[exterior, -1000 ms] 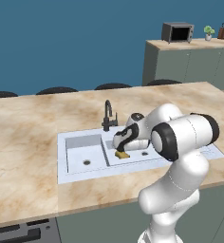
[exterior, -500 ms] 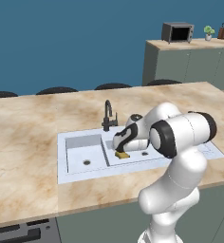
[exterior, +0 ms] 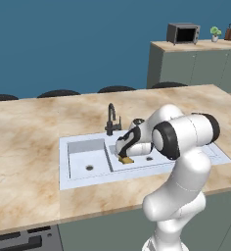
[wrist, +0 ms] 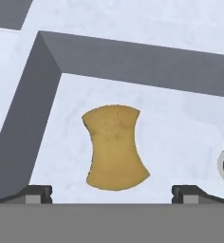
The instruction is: Pick up the bar soap and sponge from the sink, and place them back in the cabinet, and close the cabinet doors.
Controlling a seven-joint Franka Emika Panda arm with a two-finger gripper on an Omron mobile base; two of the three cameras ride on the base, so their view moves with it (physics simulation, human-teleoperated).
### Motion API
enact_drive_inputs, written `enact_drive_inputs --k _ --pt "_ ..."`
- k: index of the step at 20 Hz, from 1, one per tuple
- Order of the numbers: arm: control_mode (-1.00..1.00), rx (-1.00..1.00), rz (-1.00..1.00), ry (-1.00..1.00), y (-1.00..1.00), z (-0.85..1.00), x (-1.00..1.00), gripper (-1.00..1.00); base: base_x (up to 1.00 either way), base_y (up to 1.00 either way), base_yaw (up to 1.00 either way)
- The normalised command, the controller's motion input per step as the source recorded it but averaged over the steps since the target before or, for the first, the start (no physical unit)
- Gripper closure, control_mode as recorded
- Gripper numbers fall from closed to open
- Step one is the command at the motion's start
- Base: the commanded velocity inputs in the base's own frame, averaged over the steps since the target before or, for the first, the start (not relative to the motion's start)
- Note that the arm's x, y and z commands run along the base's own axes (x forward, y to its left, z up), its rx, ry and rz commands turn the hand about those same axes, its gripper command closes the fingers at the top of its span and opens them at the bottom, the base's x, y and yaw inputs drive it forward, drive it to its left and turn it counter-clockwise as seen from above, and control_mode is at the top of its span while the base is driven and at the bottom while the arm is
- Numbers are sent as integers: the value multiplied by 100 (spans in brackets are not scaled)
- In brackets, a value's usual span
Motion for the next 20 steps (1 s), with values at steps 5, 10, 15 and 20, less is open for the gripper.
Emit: enact_drive_inputs --k 5,10,15,20 --pt "-100 0 0 1 1 -12 7 -100 0 0 0" --pt "-100 0 0 1 0 -8 4 -100 0 0 0" --pt "-100 0 0 1 0 -10 4 -100 0 0 0" --pt "-100 0 0 0 0 -12 8 -100 0 0 0"
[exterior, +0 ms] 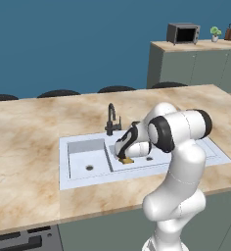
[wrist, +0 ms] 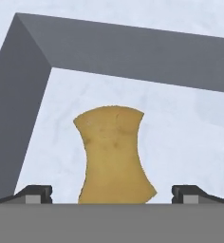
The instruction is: Pick up the bar soap and sponge from the sink, and place them back in the cabinet, and close the cabinet doors.
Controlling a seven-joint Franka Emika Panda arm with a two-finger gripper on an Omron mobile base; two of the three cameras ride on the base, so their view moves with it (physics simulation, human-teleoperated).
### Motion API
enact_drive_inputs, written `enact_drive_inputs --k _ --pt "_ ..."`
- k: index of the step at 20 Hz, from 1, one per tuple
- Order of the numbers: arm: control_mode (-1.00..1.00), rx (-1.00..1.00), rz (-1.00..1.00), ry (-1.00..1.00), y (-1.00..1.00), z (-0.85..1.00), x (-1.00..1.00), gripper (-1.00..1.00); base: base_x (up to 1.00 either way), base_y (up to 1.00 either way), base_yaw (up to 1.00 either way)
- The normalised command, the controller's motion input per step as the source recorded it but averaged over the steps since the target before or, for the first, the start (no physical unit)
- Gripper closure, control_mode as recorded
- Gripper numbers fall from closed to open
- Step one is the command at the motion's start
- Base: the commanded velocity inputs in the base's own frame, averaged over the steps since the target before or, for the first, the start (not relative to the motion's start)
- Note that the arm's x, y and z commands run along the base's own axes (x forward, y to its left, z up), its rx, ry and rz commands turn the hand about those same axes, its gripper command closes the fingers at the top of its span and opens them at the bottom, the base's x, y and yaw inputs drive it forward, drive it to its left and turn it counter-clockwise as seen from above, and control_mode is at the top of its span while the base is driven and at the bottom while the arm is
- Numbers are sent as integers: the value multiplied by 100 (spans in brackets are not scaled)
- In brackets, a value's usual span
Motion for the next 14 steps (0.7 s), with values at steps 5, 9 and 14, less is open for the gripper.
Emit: enact_drive_inputs --k 5,9,14 --pt "-100 0 0 1 0 -12 14 -100 0 0 0" --pt "-100 0 0 1 0 -11 15 -100 0 0 0" --pt "-100 0 0 0 0 -11 17 -100 0 0 0"
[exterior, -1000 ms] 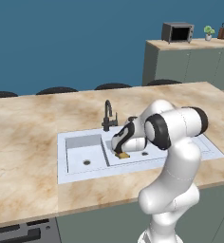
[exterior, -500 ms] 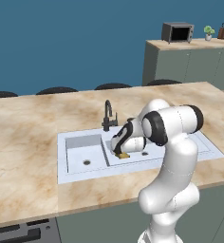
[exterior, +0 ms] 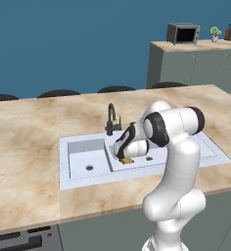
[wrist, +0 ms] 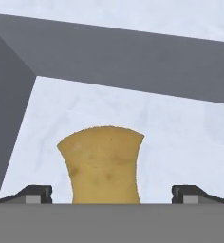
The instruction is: Pick up the bar soap and sponge from the sink, and place them back in the cabinet, and close the cabinet doors.
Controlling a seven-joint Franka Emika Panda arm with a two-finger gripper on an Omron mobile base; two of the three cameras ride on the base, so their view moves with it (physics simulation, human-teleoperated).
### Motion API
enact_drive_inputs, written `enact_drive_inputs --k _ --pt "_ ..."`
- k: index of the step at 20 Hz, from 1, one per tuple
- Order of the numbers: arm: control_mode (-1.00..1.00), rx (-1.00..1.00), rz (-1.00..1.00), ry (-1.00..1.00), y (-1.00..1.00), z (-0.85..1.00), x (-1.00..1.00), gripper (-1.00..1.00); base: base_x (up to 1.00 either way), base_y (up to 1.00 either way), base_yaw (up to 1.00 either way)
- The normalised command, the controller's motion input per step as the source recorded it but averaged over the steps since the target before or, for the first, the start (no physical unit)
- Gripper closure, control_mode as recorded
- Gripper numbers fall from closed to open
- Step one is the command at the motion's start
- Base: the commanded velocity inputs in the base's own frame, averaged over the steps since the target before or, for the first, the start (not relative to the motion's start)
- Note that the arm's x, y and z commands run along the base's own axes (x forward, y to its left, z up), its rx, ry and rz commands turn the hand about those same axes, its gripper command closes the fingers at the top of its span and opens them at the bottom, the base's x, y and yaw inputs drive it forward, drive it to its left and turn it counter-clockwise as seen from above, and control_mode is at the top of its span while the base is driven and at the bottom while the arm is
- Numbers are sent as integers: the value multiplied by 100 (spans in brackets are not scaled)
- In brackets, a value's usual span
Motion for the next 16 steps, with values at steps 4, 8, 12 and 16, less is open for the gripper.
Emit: enact_drive_inputs --k 4,8,12,16 --pt "-100 0 0 0 0 -14 13 -100 0 0 0" --pt "-100 0 0 1 3 -16 12 -100 0 0 0" --pt "-100 0 0 1 6 -15 12 -100 0 0 0" --pt "-100 0 0 2 6 -11 12 -100 0 0 0"
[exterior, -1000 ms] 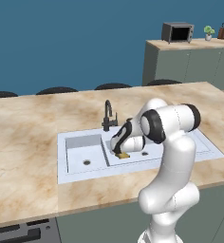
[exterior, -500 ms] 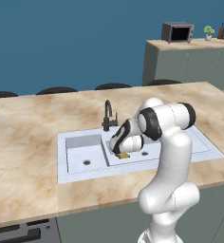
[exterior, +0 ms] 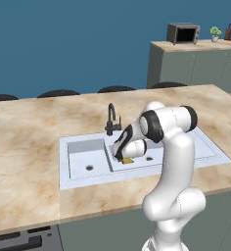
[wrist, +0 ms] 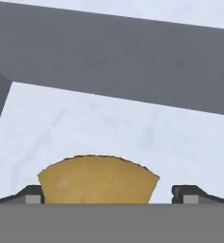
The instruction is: Pick up the bar soap and sponge from the sink, and place them back in the cabinet, and close the cabinet doors.
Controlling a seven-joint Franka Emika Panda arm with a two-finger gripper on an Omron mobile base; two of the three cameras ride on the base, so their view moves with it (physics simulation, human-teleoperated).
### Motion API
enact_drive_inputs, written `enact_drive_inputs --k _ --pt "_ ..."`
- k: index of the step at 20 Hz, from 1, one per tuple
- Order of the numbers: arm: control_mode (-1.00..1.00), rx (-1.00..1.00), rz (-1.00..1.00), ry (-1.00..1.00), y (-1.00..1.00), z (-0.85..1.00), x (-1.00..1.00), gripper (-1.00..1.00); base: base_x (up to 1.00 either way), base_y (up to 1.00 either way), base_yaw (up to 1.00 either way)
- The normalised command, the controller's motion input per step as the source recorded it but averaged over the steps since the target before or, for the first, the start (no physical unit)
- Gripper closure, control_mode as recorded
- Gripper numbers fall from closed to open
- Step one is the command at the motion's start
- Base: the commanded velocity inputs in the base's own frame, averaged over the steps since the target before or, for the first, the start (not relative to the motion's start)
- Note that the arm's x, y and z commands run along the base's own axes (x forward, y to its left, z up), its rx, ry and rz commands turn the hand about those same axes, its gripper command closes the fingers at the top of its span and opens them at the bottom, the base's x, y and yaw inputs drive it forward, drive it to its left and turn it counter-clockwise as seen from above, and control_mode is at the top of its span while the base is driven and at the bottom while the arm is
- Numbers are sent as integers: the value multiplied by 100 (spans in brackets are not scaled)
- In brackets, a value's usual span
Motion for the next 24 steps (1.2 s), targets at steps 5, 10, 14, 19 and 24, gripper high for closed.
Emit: enact_drive_inputs --k 5,10,14,19,24 --pt "-100 0 0 1 2 -11 4 -100 0 0 0" --pt "-100 0 0 4 6 -12 0 -100 0 0 0" --pt "-100 0 0 6 17 -17 0 100 0 0 0" --pt "-100 0 0 3 10 -14 0 100 0 0 0" --pt "-100 0 0 0 1 -9 0 100 0 0 0"
